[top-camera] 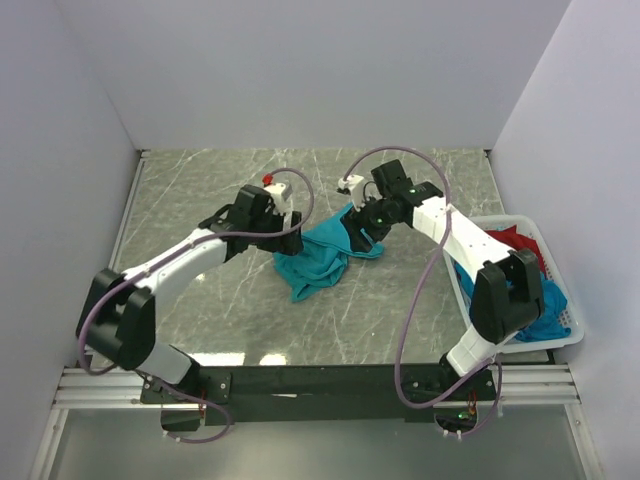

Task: Fold and stack the t-shirts
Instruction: Flatten the tshirt out

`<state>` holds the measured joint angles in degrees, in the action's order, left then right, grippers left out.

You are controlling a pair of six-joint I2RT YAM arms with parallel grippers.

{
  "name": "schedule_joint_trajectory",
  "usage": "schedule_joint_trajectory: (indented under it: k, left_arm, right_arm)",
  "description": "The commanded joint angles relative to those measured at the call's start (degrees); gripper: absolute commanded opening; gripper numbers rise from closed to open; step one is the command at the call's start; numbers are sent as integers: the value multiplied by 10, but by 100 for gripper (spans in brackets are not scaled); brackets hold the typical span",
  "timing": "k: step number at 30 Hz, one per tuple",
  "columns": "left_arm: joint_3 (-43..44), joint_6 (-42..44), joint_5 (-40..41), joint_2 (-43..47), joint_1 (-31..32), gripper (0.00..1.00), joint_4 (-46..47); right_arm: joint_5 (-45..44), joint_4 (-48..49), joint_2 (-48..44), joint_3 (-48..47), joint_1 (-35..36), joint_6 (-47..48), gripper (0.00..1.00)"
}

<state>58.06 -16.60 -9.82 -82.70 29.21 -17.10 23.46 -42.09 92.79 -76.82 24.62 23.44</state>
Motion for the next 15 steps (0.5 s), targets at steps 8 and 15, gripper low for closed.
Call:
schedule_joint_trajectory:
  k: [8, 15]
  left_arm:
    - [76, 10, 57, -119, 15, 89, -36]
    - [111, 10, 42, -158, 19, 86, -35]
  right_arm:
    - [-62, 21, 75, -33, 5, -34, 72]
    - [-78, 22, 107, -40, 8, -45, 71]
